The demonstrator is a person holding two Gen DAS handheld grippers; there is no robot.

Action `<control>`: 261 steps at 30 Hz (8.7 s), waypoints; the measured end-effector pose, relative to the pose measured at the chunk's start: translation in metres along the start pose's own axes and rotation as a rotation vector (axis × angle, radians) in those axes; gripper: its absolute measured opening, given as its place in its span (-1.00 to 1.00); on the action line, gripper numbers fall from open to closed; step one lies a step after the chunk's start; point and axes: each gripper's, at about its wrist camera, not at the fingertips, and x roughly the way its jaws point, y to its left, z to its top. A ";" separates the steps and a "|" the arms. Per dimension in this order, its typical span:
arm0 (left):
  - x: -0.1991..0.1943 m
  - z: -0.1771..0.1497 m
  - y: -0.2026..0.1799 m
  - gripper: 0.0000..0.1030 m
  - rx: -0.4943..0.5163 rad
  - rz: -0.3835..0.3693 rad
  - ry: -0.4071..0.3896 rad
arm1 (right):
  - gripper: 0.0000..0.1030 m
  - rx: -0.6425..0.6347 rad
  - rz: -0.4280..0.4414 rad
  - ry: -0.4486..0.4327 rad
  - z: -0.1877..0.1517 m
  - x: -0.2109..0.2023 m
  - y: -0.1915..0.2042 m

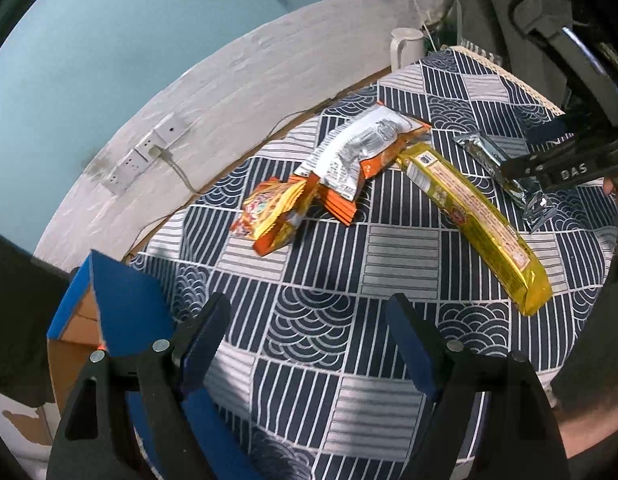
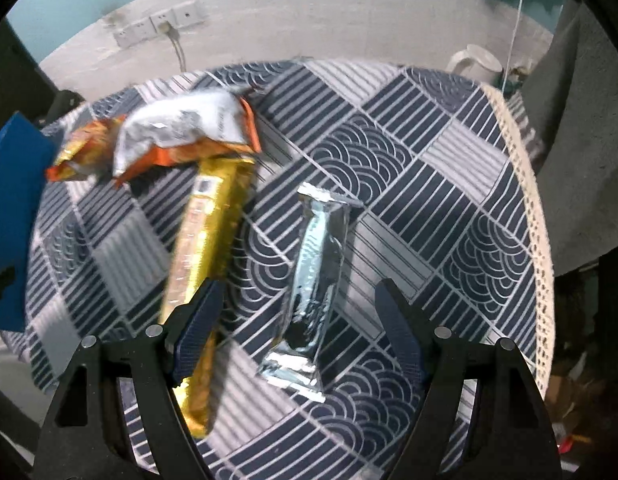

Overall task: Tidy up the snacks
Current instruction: 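Grasp the silver foil bar with the right tool while the left tool grasps the long gold bar, then carry the gold bar and silver foil bar over the cardboard box, then open both tools to drop the gold and silver bars into the box, then move both open tools to the two bags left on the table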

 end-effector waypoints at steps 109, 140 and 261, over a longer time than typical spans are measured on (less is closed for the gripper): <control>-0.090 -0.048 0.057 -0.45 -0.183 0.010 -0.065 | -0.47 -0.271 0.089 -0.241 -0.014 -0.146 0.117; -0.105 -0.133 0.209 -0.45 -0.432 0.131 -0.084 | -0.47 -0.418 0.258 -0.178 0.050 -0.128 0.301; 0.079 0.062 0.132 0.58 -0.312 -0.096 0.156 | 0.38 -0.144 -0.021 0.187 0.083 0.046 0.032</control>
